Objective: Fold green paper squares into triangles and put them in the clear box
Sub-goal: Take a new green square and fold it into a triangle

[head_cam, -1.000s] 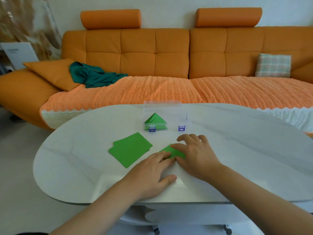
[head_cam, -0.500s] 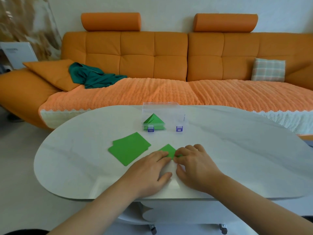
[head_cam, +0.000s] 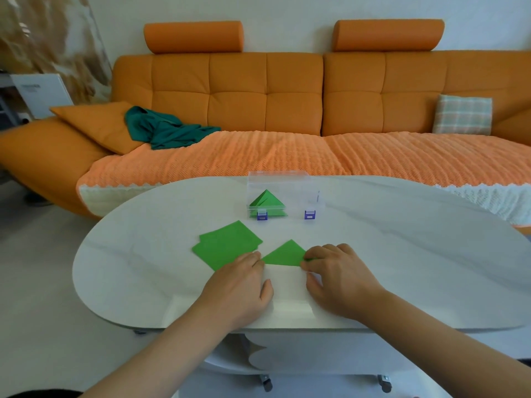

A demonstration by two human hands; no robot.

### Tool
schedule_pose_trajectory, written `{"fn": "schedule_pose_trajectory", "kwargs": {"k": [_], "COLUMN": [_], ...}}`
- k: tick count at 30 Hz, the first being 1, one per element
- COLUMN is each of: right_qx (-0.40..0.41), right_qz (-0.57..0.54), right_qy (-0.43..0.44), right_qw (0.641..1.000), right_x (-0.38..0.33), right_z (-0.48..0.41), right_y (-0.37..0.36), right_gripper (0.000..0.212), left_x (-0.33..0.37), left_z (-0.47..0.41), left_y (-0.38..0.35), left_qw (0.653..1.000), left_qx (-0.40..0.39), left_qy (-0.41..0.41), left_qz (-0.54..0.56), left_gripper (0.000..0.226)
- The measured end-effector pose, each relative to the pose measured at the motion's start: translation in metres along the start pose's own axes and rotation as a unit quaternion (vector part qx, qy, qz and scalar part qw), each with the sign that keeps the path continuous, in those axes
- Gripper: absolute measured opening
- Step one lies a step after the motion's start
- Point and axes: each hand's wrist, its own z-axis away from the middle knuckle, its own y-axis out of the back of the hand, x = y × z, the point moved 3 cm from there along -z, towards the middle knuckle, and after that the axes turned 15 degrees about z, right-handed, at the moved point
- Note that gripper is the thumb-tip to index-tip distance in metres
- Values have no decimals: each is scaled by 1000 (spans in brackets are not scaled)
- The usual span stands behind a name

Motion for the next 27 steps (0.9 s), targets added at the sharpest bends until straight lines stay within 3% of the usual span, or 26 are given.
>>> {"fn": "schedule_pose_trajectory", "kwargs": {"k": [8,12,15,17,27], "right_qx": [-14,-11,-1,10,-2], "right_qz": [8,7,-6,-26,18], "right_qy": [1,3,4,5,-33], "right_qw": [1000,1000,1000,1000,999], "right_x": [3,-1,-10,-14,1], "right_z": [-1,-1,-5,-6,-2], "right_y": [-2,-4,-4,-3,-1], "right_gripper": [43,38,36,35,34], "left_x": [-7,0,11,12,5], "left_z": [-2,-4,-9,-12,-14], "left_y": [-4,1,-4,-12,-17], "left_qw": [996,992,992,992,993], "left_qx": [48,119,42,0,-38], "left_qy": [47,-24,-96,-86,-66], "left_qz": [56,46,68,95,87], "left_gripper": [45,47,53,54,58]}}
